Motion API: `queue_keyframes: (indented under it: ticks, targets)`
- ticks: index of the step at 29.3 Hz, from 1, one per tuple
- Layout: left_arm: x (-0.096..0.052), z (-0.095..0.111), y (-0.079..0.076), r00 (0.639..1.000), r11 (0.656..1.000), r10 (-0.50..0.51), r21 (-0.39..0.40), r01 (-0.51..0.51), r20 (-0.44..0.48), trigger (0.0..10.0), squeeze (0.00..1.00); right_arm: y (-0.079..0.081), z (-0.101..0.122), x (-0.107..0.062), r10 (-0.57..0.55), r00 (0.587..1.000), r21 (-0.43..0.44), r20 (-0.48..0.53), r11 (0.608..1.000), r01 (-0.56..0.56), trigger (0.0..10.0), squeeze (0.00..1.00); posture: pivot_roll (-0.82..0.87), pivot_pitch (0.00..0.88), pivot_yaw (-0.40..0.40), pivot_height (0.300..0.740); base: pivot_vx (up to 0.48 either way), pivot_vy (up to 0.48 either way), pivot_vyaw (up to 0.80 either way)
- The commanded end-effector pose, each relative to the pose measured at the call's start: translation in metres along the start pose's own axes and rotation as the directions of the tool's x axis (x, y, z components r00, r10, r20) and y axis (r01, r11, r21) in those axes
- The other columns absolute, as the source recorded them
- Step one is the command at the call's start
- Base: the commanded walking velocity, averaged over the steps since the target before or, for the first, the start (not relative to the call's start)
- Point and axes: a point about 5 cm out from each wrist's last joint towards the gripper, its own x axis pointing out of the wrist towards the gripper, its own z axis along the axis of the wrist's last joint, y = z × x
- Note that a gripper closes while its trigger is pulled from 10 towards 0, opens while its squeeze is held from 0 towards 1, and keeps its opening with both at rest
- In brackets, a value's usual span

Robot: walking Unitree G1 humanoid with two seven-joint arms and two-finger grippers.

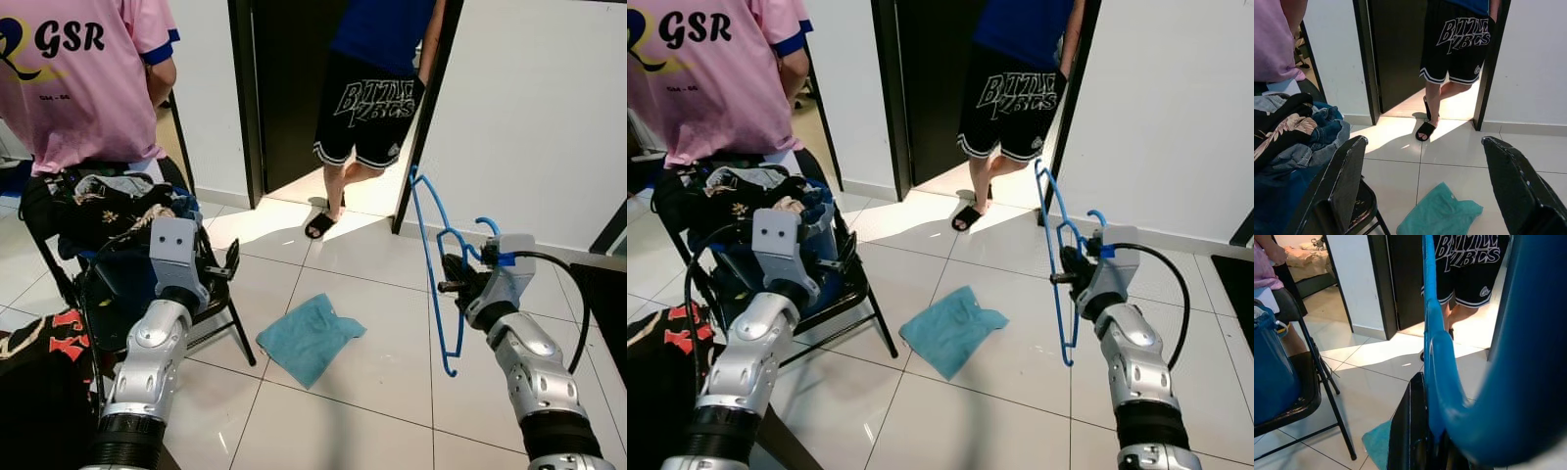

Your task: Hang hanger

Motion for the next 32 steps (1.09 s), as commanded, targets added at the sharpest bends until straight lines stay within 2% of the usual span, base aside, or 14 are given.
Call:
queue_keyframes:
  ticks: [1, 13, 32]
  targets:
    - [0.0020, 0.0077, 0.0036, 1.000, 1.000, 0.000, 0.019, 0.000, 0.031, 10.0, 0.00, 0.0013, 0.0065, 0.0025, 0.010, 1.000, 0.006, 0.019, 1.000, -0.010, 10.0, 0.00, 0.02, 0.000, 0.001, 0.740, 0.000, 0.000, 0.00]
    - [0.0025, 0.0088, 0.0021, 0.999, 0.999, -0.024, 0.045, 0.022, 0.040, 10.0, 0.00, 0.0043, 0.0105, 0.0049, 0.025, 0.999, -0.007, 0.030, 1.000, -0.025, 10.0, 0.00, 0.01, 0.000, 0.000, 0.740, 0.000, 0.000, 0.00]
    - [0.0034, 0.0144, 0.0000, 0.997, 0.998, -0.040, 0.049, 0.037, 0.061, 10.0, 0.00, 0.0078, 0.0165, 0.0037, 0.071, 0.996, -0.037, 0.060, 0.997, -0.068, 10.0, 0.00, 0.02, 0.000, -0.002, 0.740, 0.288, 0.000, 0.00]
